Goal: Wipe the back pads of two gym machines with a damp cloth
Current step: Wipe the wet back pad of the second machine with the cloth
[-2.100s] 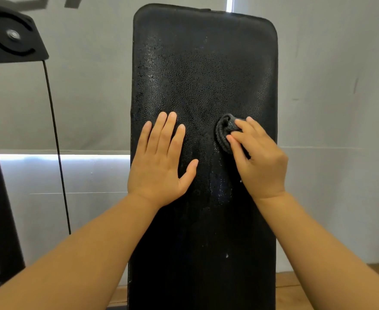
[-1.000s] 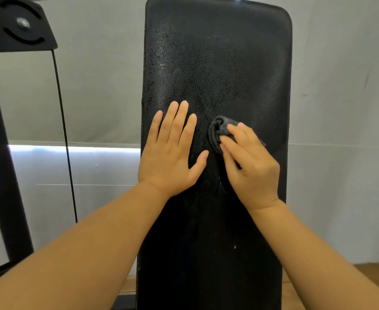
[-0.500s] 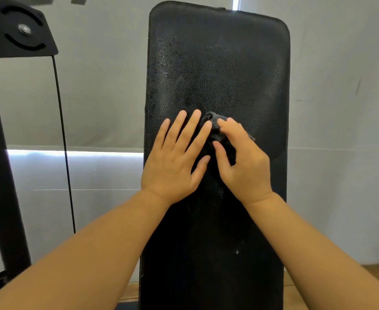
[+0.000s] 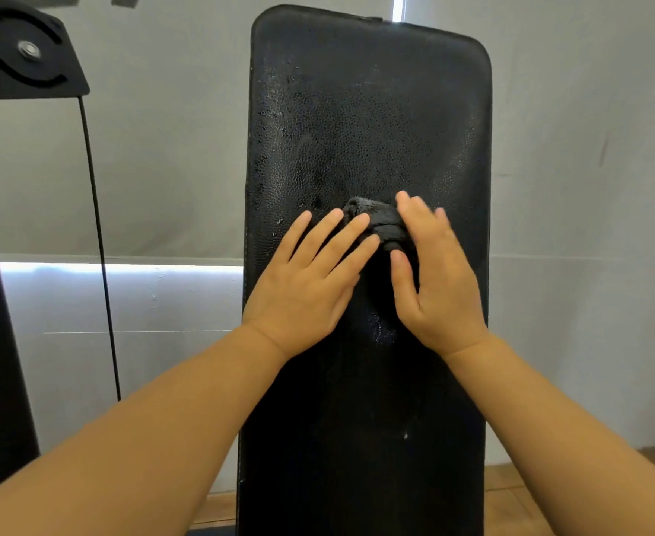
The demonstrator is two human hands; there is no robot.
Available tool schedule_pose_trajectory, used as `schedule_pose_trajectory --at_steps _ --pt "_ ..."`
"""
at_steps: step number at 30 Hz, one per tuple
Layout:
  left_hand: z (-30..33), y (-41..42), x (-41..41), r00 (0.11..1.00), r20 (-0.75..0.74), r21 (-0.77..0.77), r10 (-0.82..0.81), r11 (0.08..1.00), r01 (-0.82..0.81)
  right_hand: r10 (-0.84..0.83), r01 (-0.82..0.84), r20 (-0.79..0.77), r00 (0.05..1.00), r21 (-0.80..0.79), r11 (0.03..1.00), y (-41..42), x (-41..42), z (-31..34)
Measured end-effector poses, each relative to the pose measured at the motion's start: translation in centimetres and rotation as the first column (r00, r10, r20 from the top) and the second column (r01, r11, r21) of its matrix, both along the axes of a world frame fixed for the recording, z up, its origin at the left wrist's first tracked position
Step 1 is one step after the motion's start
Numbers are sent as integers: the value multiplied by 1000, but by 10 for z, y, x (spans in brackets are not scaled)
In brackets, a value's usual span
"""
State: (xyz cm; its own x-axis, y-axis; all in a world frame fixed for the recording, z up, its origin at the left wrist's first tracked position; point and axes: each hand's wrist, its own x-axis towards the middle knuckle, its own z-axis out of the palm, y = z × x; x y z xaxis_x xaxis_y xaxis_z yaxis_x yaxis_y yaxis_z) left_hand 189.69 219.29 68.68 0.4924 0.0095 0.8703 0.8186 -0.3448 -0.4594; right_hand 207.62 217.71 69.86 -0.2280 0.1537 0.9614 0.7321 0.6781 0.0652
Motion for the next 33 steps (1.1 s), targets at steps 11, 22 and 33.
schedule_pose_trajectory --at_steps 11,22,33 --pt "2 -3 -1 1000 -13 -43 7 999 -7 -387 387 16 922 -63 920 12 15 -16" --pt "59 -5 26 918 -387 32 -89 993 110 -399 399 14 917 -72 914 14 18 -17" --pt "82 -2 34 989 -148 6 9 1000 -8 -419 423 58 906 -99 901 9 17 -16"
